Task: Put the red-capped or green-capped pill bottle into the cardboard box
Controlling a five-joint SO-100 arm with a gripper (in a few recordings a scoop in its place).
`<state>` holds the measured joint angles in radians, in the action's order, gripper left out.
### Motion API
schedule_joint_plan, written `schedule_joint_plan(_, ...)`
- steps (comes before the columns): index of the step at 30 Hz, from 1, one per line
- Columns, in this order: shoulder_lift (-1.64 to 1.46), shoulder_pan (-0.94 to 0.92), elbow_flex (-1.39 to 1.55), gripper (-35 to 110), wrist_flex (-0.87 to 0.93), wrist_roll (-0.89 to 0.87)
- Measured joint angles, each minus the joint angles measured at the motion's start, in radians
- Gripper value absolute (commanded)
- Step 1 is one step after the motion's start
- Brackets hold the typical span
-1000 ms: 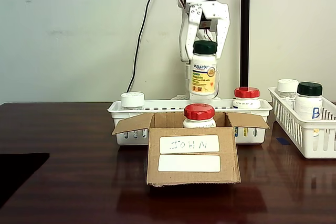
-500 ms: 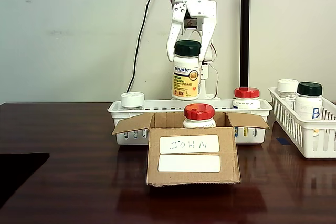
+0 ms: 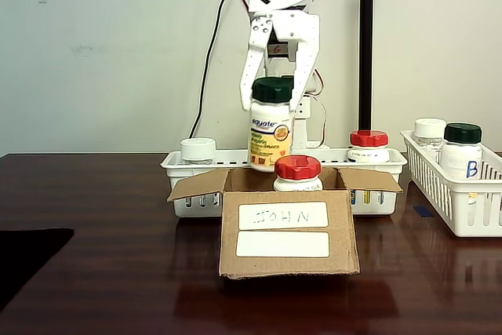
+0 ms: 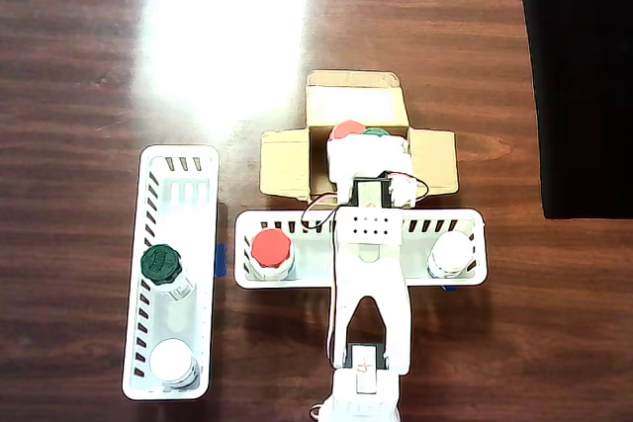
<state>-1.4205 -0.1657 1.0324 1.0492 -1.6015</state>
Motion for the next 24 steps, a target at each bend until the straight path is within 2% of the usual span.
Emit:
schedule_joint_plan(7,0.025,-0.021,0.008,2,-0.098,-0.005)
schedule_joint_plan(14,0.014,-0.017,0.249,2,-0.241,-0.035)
schedule_joint_plan(19,-0.043,-0.011,0.342,2,-0.276,-0.035)
schedule_joint_plan(21,-0.060,-0.011,0.362,5,-0.287,-0.035)
schedule_joint_plan(24,-0.067,-0.012,0.365,16,-0.288,-0.048)
